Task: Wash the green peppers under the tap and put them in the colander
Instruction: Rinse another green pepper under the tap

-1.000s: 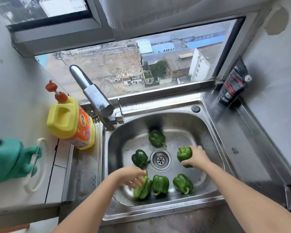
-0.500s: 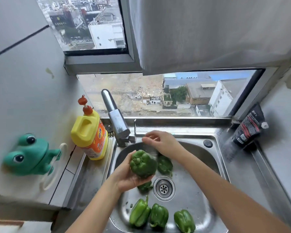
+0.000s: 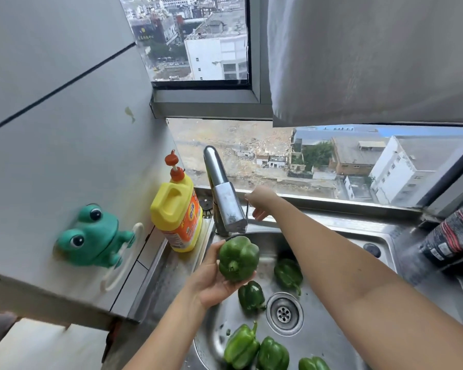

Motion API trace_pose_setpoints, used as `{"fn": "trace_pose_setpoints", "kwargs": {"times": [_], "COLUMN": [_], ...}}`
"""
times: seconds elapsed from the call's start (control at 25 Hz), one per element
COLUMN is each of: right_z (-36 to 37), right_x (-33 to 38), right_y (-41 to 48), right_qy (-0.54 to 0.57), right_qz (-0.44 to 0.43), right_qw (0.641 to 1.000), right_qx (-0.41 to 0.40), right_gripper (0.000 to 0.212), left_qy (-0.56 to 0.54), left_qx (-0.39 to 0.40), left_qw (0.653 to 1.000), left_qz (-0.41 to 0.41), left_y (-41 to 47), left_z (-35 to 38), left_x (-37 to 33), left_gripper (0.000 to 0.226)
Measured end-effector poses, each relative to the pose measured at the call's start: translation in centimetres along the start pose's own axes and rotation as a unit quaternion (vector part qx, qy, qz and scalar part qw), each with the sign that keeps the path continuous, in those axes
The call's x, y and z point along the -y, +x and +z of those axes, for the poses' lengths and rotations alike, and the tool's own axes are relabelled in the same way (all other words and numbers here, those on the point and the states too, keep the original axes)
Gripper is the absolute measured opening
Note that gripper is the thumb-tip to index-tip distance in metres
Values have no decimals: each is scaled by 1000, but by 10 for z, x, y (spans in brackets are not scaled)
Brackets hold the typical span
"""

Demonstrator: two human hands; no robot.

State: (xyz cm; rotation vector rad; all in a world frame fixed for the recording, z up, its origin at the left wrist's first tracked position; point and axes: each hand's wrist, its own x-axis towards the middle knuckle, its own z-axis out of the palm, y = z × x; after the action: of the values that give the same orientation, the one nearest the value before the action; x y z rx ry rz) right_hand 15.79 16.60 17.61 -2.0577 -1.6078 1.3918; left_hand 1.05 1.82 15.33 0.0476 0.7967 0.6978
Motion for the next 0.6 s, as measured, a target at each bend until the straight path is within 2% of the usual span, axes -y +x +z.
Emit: {"fn": "trace_pose_setpoints", "kwargs": {"times": [0.16,0.32,0.44,0.52,0.6], "right_z": [7,1,0,7,14], "right_x": [-14,-24,-54,-65,-60], "right_y": [10,18,9,7,2], "right_qy": [90,178,335,386,354], "right_qz": [-22,-37,-8,3,15], "right_qw": [996,983,939,919,935], "right_qx": [-19,4,73,79,8], "right_gripper": [28,25,17,7,26], "left_qy": [-64,-56,-57,-43,-34], "left_qx": [50,64,59,45,13], "left_qw": [996,996,996,997,999], "left_qz": [-28,1,26,40,38], "left_y": [-1,-1,1,4,8], "left_z": [2,4,5,4,3], "left_x": [-2,-5,-4,-1,2], "left_gripper": [67,68,69,64,61]}}
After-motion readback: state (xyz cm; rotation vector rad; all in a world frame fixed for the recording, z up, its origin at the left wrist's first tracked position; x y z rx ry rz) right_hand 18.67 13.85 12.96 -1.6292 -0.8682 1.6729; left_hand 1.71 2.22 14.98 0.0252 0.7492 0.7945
